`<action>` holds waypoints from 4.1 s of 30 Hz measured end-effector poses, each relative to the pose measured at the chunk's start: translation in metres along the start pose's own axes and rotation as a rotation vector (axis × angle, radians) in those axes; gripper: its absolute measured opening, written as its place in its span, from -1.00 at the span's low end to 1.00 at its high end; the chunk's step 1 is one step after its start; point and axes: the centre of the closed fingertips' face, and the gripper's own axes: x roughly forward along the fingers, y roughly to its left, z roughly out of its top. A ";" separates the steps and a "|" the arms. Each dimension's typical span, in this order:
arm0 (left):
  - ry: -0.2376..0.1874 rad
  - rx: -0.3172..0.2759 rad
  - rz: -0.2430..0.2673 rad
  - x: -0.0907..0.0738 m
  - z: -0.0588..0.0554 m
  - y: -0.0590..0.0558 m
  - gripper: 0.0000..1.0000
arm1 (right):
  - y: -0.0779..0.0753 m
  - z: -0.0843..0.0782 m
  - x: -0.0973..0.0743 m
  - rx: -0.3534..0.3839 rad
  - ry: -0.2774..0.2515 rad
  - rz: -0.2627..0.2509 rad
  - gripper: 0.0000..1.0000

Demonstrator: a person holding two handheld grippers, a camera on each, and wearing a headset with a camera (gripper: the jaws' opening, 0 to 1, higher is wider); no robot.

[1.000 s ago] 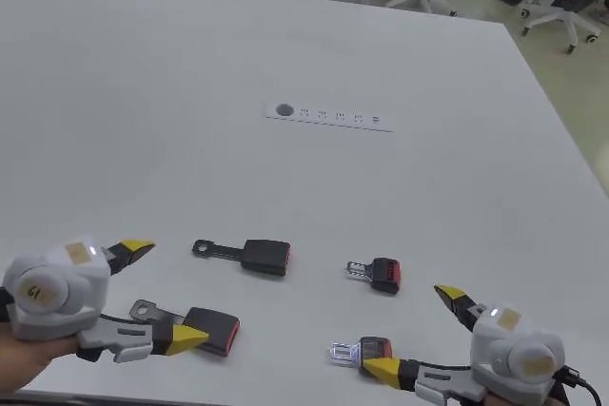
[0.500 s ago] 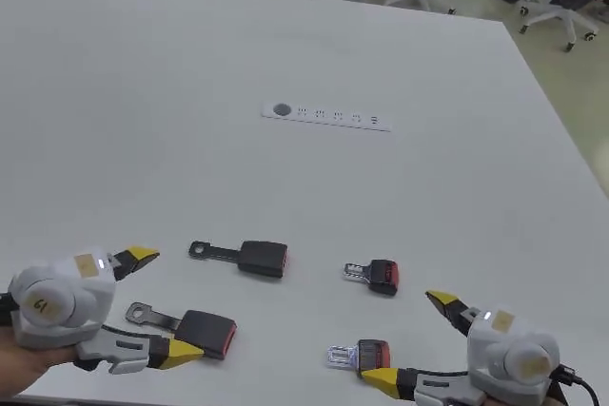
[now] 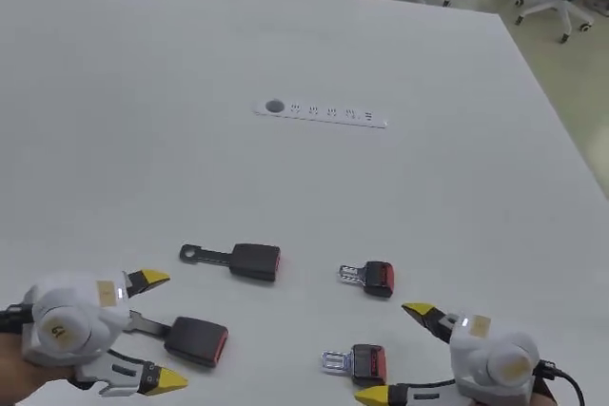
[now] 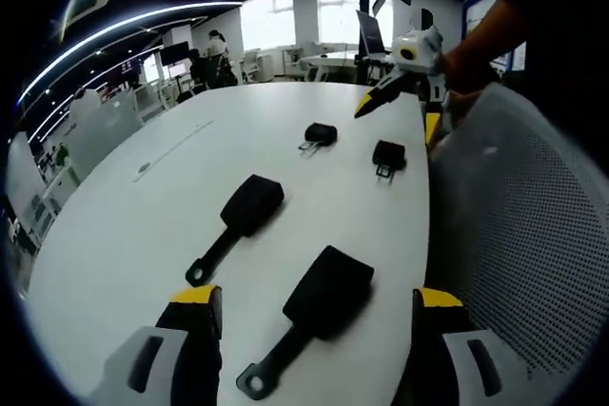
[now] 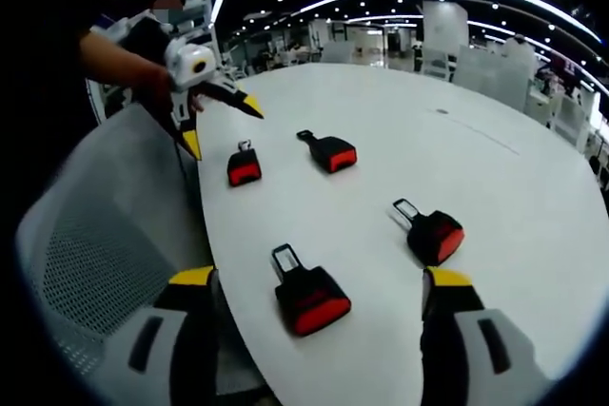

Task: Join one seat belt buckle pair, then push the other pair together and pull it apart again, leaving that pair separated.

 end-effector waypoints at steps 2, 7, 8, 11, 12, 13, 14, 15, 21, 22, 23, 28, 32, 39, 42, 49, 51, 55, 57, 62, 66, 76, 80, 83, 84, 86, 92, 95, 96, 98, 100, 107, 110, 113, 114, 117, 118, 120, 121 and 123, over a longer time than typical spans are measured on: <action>0.020 0.019 -0.007 0.003 -0.003 0.000 0.63 | 0.002 -0.003 0.004 -0.006 0.016 0.022 0.78; 0.046 0.045 -0.039 0.011 -0.007 0.000 0.58 | 0.006 -0.006 0.010 -0.039 0.044 0.056 0.75; 0.054 0.052 -0.044 0.013 -0.009 0.001 0.55 | 0.007 -0.007 0.012 -0.049 0.055 0.066 0.75; 0.074 0.081 -0.048 0.017 -0.010 0.004 0.51 | 0.008 -0.012 0.016 -0.072 0.084 0.091 0.66; 0.083 0.092 -0.060 0.018 -0.011 0.004 0.49 | 0.008 -0.013 0.017 -0.081 0.091 0.099 0.65; 0.087 0.099 -0.068 0.020 -0.011 0.004 0.47 | 0.008 -0.014 0.018 -0.086 0.096 0.104 0.65; 0.091 0.104 -0.078 0.022 -0.012 0.004 0.44 | 0.009 -0.014 0.019 -0.093 0.100 0.112 0.65; 0.096 0.110 -0.084 0.023 -0.012 0.004 0.42 | 0.009 -0.014 0.019 -0.095 0.103 0.117 0.64; 0.133 0.173 -0.129 0.030 -0.016 0.002 0.38 | 0.008 -0.017 0.022 -0.113 0.126 0.147 0.59; 0.148 0.194 -0.142 0.031 -0.019 0.002 0.37 | 0.008 -0.019 0.022 -0.119 0.137 0.155 0.57; 0.159 0.214 -0.148 0.032 -0.021 0.002 0.36 | 0.008 -0.020 0.023 -0.122 0.141 0.160 0.55; 0.183 0.235 -0.178 0.036 -0.025 -0.001 0.21 | 0.009 -0.025 0.023 -0.153 0.182 0.198 0.46; 0.191 0.246 -0.186 0.038 -0.028 -0.001 0.10 | 0.011 -0.028 0.024 -0.173 0.195 0.217 0.31; 0.192 0.229 -0.196 0.038 -0.030 -0.002 -0.03 | 0.012 -0.033 0.027 -0.224 0.224 0.230 0.13; 0.187 0.220 -0.205 0.038 -0.031 -0.004 -0.09 | 0.011 -0.033 0.026 -0.222 0.224 0.237 0.00; 0.187 0.208 -0.214 0.038 -0.031 -0.006 -0.18 | 0.007 -0.036 0.025 -0.263 0.232 0.242 -0.27; 0.185 0.197 -0.203 0.038 -0.030 -0.004 -0.22 | 0.007 -0.036 0.025 -0.264 0.230 0.241 -0.27; 0.192 0.178 -0.191 0.038 -0.031 -0.003 -0.25 | 0.007 -0.036 0.024 -0.257 0.219 0.240 -0.29; 0.194 0.144 -0.177 0.038 -0.032 -0.002 -0.26 | 0.006 -0.035 0.025 -0.247 0.213 0.239 -0.29; 0.198 0.139 -0.169 0.039 -0.032 -0.002 -0.27 | 0.006 -0.035 0.025 -0.255 0.225 0.248 -0.30; 0.205 0.143 -0.171 0.039 -0.031 -0.002 -0.27 | 0.005 -0.035 0.025 -0.258 0.234 0.259 -0.31; 0.209 0.141 -0.172 0.039 -0.032 -0.001 -0.27 | 0.007 -0.030 0.030 -0.278 0.227 0.270 -0.31; 0.207 0.136 -0.172 0.039 -0.031 -0.001 -0.27 | 0.008 -0.026 0.034 -0.274 0.211 0.273 -0.31; 0.212 0.138 -0.174 0.039 -0.031 -0.001 -0.27 | 0.008 -0.024 0.036 -0.269 0.203 0.274 -0.31; 0.213 0.138 -0.174 0.039 -0.031 -0.001 -0.27 | 0.008 -0.023 0.038 -0.264 0.197 0.274 -0.31; 0.213 0.136 -0.174 0.039 -0.031 -0.001 -0.27 | 0.009 -0.021 0.039 -0.263 0.191 0.274 -0.31; 0.217 0.133 -0.172 0.039 -0.031 -0.001 -0.28 | 0.015 -0.017 0.045 -0.255 0.173 0.277 -0.31; 0.218 0.131 -0.172 0.039 -0.031 -0.001 -0.28 | 0.016 -0.015 0.049 -0.249 0.158 0.277 -0.31; 0.219 0.130 -0.172 0.039 -0.031 -0.001 -0.28 | 0.017 -0.013 0.052 -0.241 0.147 0.275 -0.31; 0.220 0.128 -0.171 0.039 -0.031 -0.001 -0.28 | 0.020 -0.011 0.054 -0.234 0.138 0.274 -0.31; 0.221 0.127 -0.171 0.039 -0.031 -0.002 -0.28 | 0.022 -0.009 0.057 -0.231 0.132 0.276 -0.31; 0.225 0.124 -0.170 0.039 -0.032 -0.001 -0.28 | 0.029 -0.001 0.067 -0.229 0.109 0.286 -0.31; 0.227 0.124 -0.171 0.039 -0.032 -0.001 -0.28 | 0.031 0.002 0.071 -0.223 0.095 0.287 -0.31; 0.229 0.124 -0.171 0.039 -0.032 -0.001 -0.28 | 0.033 0.004 0.073 -0.214 0.085 0.287 -0.31; 0.229 0.123 -0.171 0.039 -0.032 -0.001 -0.28 | 0.033 0.005 0.074 -0.213 0.082 0.287 -0.31; 0.230 0.122 -0.171 0.039 -0.032 -0.001 -0.28 | 0.035 0.007 0.077 -0.211 0.079 0.288 -0.31; 0.231 0.122 -0.171 0.039 -0.032 -0.001 -0.28 | 0.036 0.008 0.079 -0.210 0.076 0.289 -0.31; 0.233 0.122 -0.171 0.039 -0.032 -0.001 -0.28 | 0.038 0.010 0.081 -0.207 0.073 0.291 -0.31; 0.234 0.121 -0.170 0.039 -0.032 -0.001 -0.28 | 0.038 0.011 0.082 -0.206 0.073 0.292 -0.30; 0.236 0.122 -0.170 0.039 -0.033 -0.001 -0.28 | 0.039 0.013 0.085 -0.205 0.067 0.296 -0.30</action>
